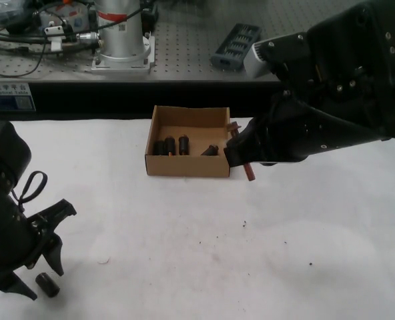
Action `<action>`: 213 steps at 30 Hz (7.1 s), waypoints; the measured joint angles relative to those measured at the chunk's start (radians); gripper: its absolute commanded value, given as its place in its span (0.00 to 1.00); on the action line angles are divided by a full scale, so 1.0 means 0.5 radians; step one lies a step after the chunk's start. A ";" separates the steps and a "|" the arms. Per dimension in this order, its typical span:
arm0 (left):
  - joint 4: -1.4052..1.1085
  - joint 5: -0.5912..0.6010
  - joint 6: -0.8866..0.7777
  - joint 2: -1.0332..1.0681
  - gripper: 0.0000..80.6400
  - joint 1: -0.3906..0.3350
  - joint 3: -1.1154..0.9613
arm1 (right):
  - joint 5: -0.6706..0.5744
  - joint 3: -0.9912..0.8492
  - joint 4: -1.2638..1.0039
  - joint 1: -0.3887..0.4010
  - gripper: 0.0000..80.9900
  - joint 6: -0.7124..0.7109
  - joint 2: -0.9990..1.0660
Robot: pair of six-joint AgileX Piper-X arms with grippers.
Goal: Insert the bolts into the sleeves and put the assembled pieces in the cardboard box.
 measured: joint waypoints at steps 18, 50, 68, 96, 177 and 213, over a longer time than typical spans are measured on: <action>-0.279 0.207 0.356 0.071 0.01 0.003 0.000 | -0.152 0.000 -0.034 -0.011 0.05 0.000 0.000; -1.754 1.217 2.709 -0.477 0.01 -0.229 0.387 | -2.115 0.000 -1.770 -0.351 0.05 1.104 0.404; -1.945 1.516 2.329 -0.477 0.01 -0.509 0.391 | -2.202 0.000 -1.765 -0.264 0.05 0.928 0.453; -2.061 1.753 2.030 -0.563 0.01 -0.509 0.391 | -2.202 0.000 -1.481 -0.269 0.05 0.748 0.453; -1.409 0.382 1.608 0.846 0.01 -0.447 -1.320 | -1.127 0.148 0.812 -0.517 0.19 -0.423 -0.367; -1.569 0.282 1.770 0.466 0.00 -0.437 -1.348 | -1.123 0.991 -0.403 -0.517 0.16 0.060 -1.106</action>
